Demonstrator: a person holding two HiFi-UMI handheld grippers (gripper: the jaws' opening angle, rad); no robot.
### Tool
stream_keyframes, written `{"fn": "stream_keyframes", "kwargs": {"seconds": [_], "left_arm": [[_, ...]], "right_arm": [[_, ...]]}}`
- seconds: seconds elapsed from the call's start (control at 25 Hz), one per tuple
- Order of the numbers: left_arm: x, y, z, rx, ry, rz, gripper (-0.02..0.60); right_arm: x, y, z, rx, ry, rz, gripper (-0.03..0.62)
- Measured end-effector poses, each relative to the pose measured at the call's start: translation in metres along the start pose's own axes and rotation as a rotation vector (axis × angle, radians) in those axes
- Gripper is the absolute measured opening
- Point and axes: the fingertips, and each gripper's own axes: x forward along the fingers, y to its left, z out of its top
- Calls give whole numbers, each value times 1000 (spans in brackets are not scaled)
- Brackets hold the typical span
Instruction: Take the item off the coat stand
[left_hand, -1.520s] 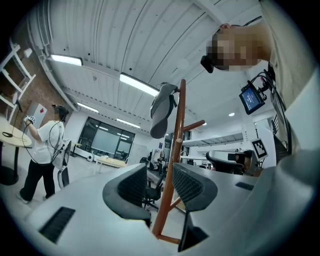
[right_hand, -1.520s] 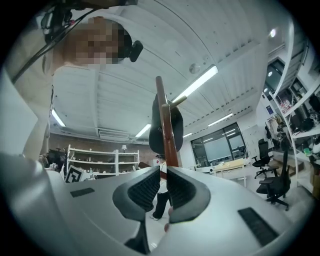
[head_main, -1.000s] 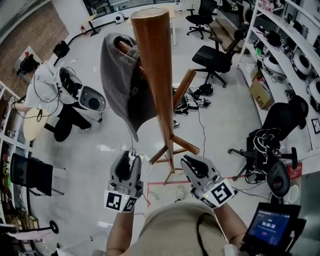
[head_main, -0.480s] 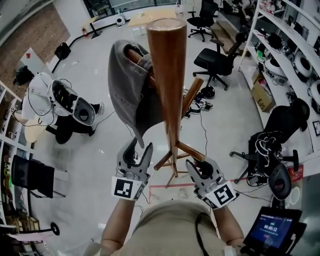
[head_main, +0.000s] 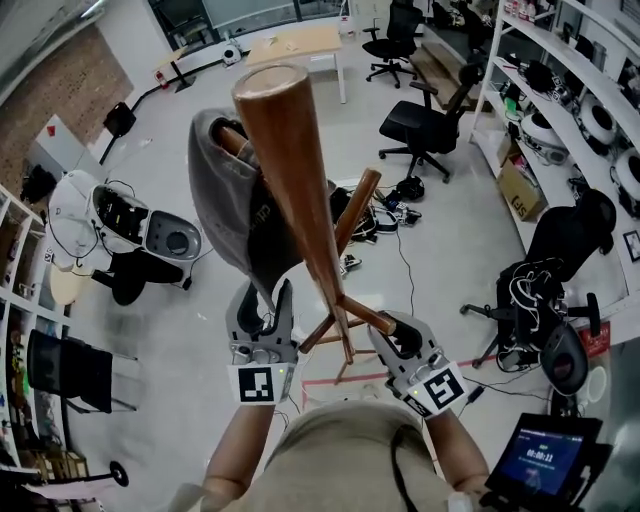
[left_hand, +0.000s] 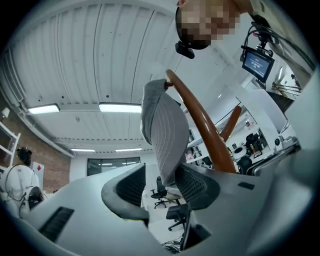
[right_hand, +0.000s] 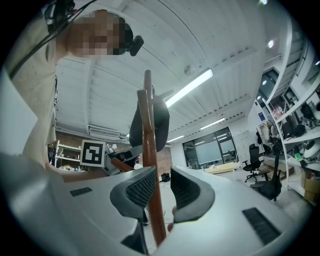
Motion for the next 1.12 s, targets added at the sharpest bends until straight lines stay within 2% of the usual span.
{"fn": "stream_keyframes", "kwargs": {"seconds": [0.24,0.56,0.84,1.12], "left_arm": [[4,9,11,-26,-58,63,181],[-5,18,21,-33,-101,148,49],[-11,27,32,-52,-87,169,38],[-17,33,46,-123,-76,173,38]], "right_arm": [[3,0,3,5,-6,6,71],[2,-2,-4,-9,14,12,71],[-8,-4,-9,-6,25,12,71],[-16,-4,-13,7,50,20,71]]}}
